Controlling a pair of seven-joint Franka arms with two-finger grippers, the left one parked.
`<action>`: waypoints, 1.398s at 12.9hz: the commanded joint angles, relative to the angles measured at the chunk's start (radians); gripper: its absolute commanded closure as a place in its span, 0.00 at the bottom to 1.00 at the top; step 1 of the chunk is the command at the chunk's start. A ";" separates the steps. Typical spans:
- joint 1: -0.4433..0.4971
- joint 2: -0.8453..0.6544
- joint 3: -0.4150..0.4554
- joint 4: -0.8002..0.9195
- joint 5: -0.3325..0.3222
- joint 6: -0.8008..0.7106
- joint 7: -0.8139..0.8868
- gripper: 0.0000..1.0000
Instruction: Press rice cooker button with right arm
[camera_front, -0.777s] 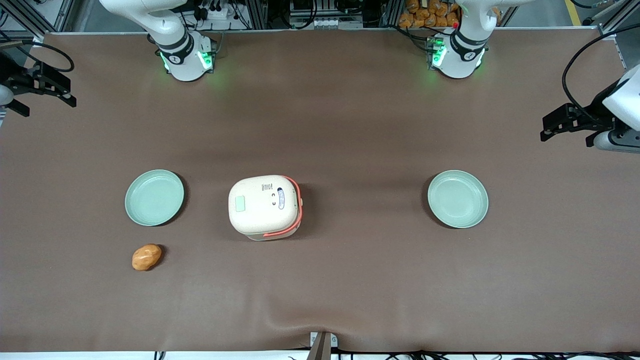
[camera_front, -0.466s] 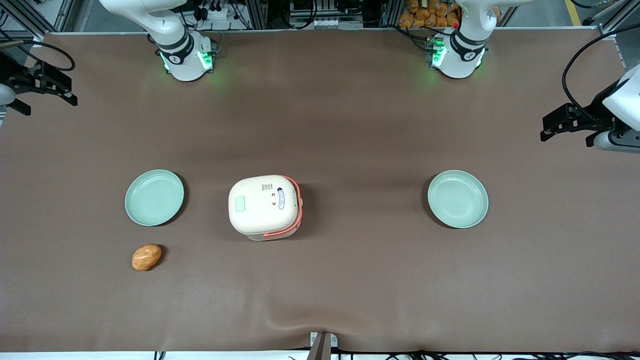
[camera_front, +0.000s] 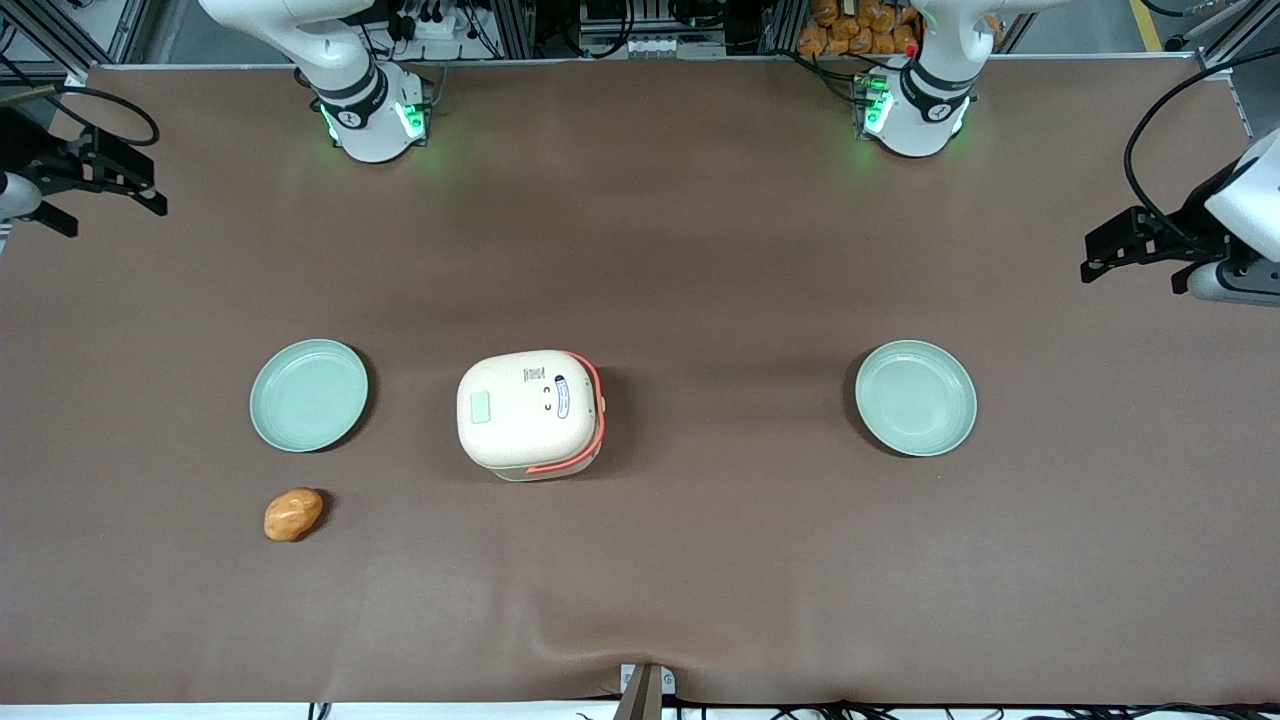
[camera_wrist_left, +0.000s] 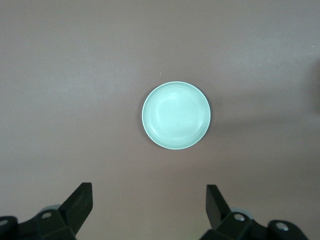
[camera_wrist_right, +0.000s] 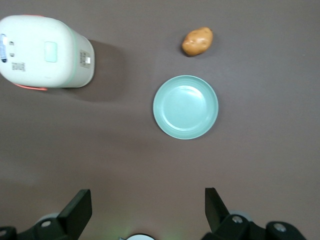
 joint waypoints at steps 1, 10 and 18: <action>0.007 0.024 0.001 0.012 0.028 0.026 0.000 0.00; 0.016 0.139 0.154 0.008 0.039 0.155 0.114 1.00; 0.044 0.314 0.282 -0.011 0.025 0.371 0.334 1.00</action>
